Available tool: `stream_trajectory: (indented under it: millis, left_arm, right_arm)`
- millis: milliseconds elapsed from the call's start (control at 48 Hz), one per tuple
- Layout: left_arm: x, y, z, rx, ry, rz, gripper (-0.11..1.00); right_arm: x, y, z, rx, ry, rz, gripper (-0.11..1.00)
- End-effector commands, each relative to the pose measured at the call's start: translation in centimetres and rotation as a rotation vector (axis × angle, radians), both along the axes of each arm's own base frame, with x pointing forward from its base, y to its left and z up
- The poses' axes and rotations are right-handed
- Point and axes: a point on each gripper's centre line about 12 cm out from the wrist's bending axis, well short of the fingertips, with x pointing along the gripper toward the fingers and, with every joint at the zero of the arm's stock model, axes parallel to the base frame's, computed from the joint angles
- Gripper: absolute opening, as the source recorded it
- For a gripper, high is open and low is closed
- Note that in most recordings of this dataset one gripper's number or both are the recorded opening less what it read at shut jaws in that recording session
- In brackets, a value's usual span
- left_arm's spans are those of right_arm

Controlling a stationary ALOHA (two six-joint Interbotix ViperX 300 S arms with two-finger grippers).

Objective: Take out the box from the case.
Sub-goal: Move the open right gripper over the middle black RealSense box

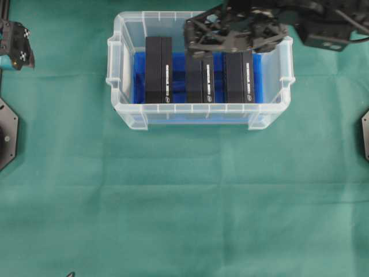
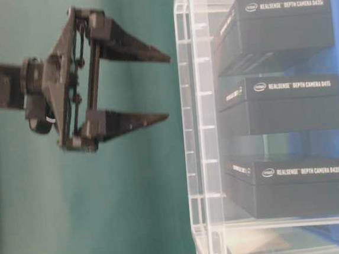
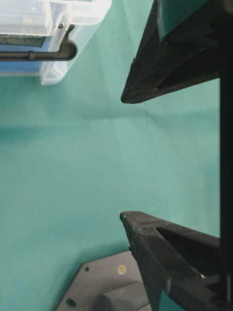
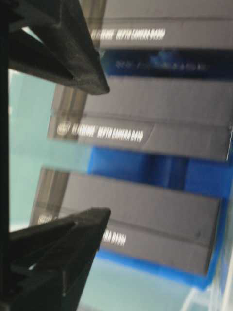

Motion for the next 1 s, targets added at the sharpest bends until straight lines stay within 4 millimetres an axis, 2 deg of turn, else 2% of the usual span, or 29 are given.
stream_trajectory:
  millis: [0,312,979]
  left_arm:
    - [0.0,0.1,0.9,0.010,-0.027,0.002,0.93]
    - [0.0,0.1,0.9,0.013,-0.027,-0.007,0.93]
    - [-0.1,0.1,0.9,0.014,-0.028,-0.004,0.93]
  right_arm:
    - [0.9,0.0,1.7,-0.012,-0.052,0.003,0.95]
    - [3.4,-0.1,1.4,-0.009,-0.067,0.012,0.95]
    - [2.9,0.3,1.0,0.021,-0.017,0.010,0.95]
